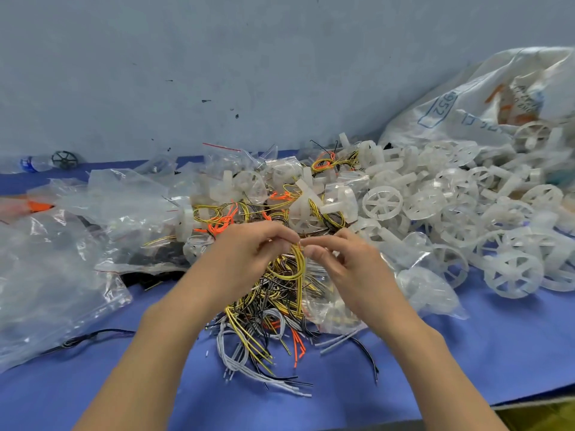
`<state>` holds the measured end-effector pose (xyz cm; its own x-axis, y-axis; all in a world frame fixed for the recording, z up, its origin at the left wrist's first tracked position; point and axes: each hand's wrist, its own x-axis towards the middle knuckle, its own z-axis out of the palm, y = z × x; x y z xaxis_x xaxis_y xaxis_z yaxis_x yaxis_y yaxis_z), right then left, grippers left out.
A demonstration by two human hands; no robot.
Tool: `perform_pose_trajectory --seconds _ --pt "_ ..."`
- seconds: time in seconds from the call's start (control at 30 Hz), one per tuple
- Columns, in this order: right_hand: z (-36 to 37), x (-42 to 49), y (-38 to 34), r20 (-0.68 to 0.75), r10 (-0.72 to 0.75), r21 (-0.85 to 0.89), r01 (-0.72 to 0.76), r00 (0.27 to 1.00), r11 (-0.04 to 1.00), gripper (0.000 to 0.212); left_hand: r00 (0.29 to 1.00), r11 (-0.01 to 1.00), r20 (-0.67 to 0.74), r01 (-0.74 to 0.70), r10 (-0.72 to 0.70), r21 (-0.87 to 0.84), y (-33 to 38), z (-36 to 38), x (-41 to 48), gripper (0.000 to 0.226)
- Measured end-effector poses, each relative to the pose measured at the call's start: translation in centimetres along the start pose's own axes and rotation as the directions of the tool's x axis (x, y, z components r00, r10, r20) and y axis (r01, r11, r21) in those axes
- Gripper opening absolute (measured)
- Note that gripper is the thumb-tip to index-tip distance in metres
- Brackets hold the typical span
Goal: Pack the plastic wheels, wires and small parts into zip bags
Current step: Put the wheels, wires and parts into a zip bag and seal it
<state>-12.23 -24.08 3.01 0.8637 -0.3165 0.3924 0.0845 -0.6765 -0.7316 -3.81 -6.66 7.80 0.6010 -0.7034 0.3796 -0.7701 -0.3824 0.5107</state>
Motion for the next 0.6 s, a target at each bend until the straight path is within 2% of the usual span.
perform_pose_trajectory --seconds 0.1,0.2,0.27,0.3,0.33,0.4,0.43,0.47,0.57,0.6 --pt "-0.1 0.0 0.0 0.031 0.008 0.029 -0.009 0.999 1.000 0.011 0.998 0.997 -0.065 -0.021 0.017 -0.071 0.3 1.6 0.9 0.015" --pt "-0.3 0.2 0.2 -0.004 0.008 0.032 -0.008 1.000 0.999 0.017 0.988 0.992 -0.153 -0.034 0.015 -0.122 0.8 2.7 1.2 0.014" --pt "-0.5 0.3 0.3 -0.065 0.010 0.066 -0.006 0.998 0.998 0.019 0.990 0.984 -0.135 0.000 -0.025 -0.179 1.0 3.4 1.0 0.016" --pt "-0.7 0.4 0.3 -0.095 0.015 0.096 -0.006 0.995 0.995 0.017 0.994 0.961 -0.081 0.052 -0.076 -0.273 1.1 3.7 0.9 0.020" --pt "-0.8 0.4 0.2 -0.120 0.022 0.132 -0.006 0.993 0.991 0.015 0.989 0.900 -0.008 0.133 -0.150 -0.415 1.4 4.0 0.8 0.026" --pt "-1.0 0.5 0.1 -0.142 0.042 0.211 -0.011 0.989 0.977 0.011 0.943 0.628 0.168 0.319 -0.289 -0.710 2.0 4.4 0.5 0.034" --pt "-1.0 0.4 0.0 -0.144 0.049 0.248 -0.012 0.988 0.969 0.011 0.917 0.510 0.221 0.371 -0.331 -0.776 2.1 4.5 0.4 0.036" --pt "-1.1 0.4 -0.1 -0.145 0.047 0.274 -0.005 0.988 0.962 0.013 0.904 0.477 0.237 0.394 -0.356 -0.785 2.1 4.6 0.3 0.038" --pt "-1.4 0.1 -0.6 -0.153 0.024 0.298 0.023 0.988 0.954 0.018 0.904 0.500 0.261 0.408 -0.339 -0.764 1.8 5.0 -0.1 0.043" --pt "-1.4 0.0 -0.7 -0.150 0.026 0.308 0.022 0.988 0.951 0.018 0.899 0.461 0.301 0.424 -0.317 -0.780 1.8 5.0 -0.2 0.044"
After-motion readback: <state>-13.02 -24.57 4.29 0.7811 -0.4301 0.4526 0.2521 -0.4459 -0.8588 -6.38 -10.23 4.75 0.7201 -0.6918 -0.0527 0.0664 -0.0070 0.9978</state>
